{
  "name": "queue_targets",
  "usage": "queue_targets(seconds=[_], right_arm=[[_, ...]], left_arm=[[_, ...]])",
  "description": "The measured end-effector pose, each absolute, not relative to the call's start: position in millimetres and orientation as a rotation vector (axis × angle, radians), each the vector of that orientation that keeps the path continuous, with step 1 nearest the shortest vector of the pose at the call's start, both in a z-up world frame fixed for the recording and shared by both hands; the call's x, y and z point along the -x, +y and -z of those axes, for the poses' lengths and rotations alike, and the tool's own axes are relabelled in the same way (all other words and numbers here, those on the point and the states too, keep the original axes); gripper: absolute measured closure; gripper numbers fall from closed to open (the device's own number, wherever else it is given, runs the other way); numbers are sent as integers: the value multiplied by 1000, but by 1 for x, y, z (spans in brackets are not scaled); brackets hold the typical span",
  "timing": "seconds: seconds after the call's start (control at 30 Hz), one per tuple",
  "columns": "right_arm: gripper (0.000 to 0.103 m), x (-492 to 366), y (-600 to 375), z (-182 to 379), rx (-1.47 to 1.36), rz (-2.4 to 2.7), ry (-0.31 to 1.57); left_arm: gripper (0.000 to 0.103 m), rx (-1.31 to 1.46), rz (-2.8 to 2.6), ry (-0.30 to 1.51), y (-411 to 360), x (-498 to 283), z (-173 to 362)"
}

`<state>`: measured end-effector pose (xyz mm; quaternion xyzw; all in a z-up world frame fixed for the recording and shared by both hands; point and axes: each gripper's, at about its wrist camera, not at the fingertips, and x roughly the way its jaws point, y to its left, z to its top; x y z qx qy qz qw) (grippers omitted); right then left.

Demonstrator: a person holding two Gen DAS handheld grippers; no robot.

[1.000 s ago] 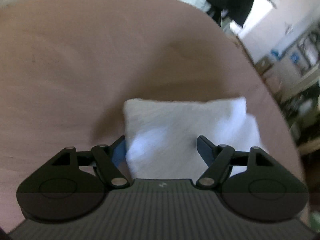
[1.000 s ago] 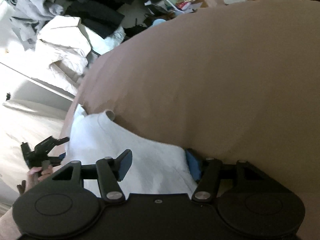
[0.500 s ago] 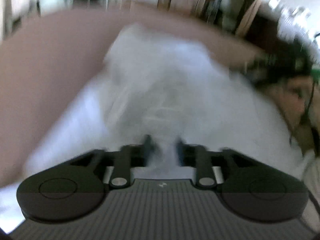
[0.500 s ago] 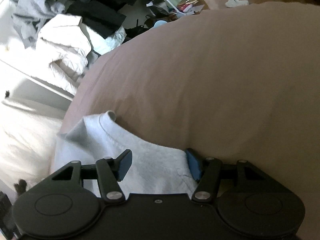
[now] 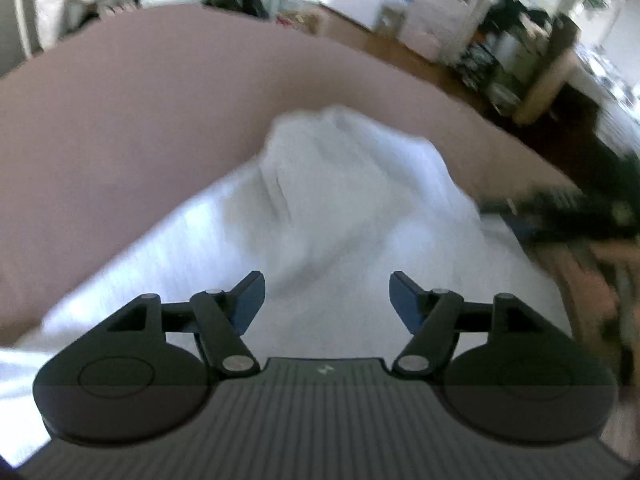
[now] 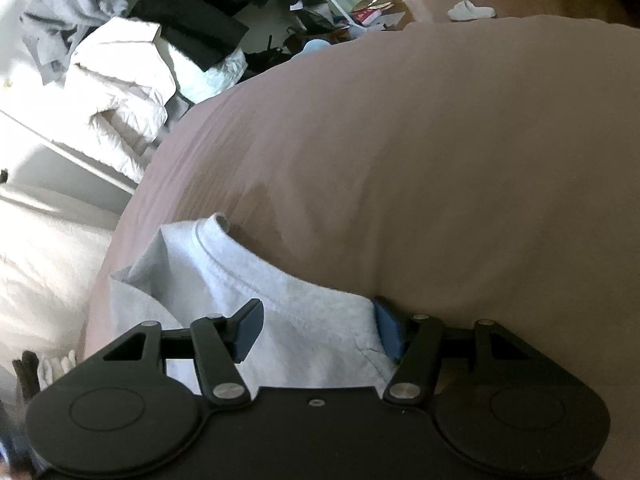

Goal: Fold clothes

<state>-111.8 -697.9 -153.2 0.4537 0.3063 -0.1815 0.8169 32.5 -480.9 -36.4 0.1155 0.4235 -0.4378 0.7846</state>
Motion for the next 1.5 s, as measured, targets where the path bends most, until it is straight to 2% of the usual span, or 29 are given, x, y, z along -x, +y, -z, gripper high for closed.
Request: queue_targets(seconds=[0.03,0.1,0.23,0.27,0.3,0.33,0.37,0.47,0.5,0.57,0.6,0.63,0.73,0.83,0.93,1.03,1.1,1.13,1.17,1.2,1.23,1.27,1.37,1.43,1.5], right_arm=[[38,113,-697,152,-963,387,662],[38,121,-694,151,-992,403,661],[38,154,-681,136,-1013,497,657],[38,162,-675,129,-957,551,659],[38,169,-670,122,-898,597,665],[37,171,-666,118,-831,614,689],[38,172,-662,116,-778,618,715],[43,161,-652,137,-781,458,848],[45,151,-645,141,-704,446,879],[63,134,-630,137,-554,455,891],[90,127,-623,135,-489,460,893],[95,124,-619,131,-467,468,876],[98,122,-612,113,-363,568,784],[99,124,-620,80,-360,634,612],[100,108,-621,52,-214,724,482],[100,91,-632,44,-154,788,401],[98,82,-650,54,-163,809,373],[93,78,-664,72,-171,838,369],[86,77,-674,94,-176,897,401],[80,74,-688,117,-206,968,509],[82,73,-702,136,-246,1027,600],[82,81,-714,141,-333,1031,608],[80,105,-743,128,-502,988,581],[71,121,-755,121,-532,994,579],[71,130,-763,127,-577,1039,632]], left_arm=[[30,-260,909,887,-492,-38,37],[14,-293,848,869,-515,-50,42],[14,-376,772,908,-551,-78,61],[20,-387,771,892,-555,-80,65],[46,-404,781,876,-563,-80,73],[65,-459,781,861,-569,-77,75],[91,-518,778,846,-574,-74,76],[93,-716,744,692,-586,-51,73],[94,-753,734,647,-587,-44,69],[94,-795,725,575,-588,-37,57],[94,-788,720,552,-585,-37,48],[95,-781,707,526,-584,-41,39],[95,-759,662,446,-581,-54,13],[95,-772,615,352,-582,-67,-3],[95,-785,568,274,-595,-85,-16],[94,-660,554,238,-609,-109,-37],[80,-624,507,246,-622,-128,-30],[72,-642,467,262,-630,-138,-17],[51,-660,427,279,-638,-148,-5],[47,-678,386,295,-646,-157,7],[47,-742,349,303,-652,-164,22],[47,-812,312,310,-658,-170,38],[49,-767,353,401,-650,-184,53],[49,-560,491,529,-628,-187,39],[49,-431,615,592,-609,-182,27]])
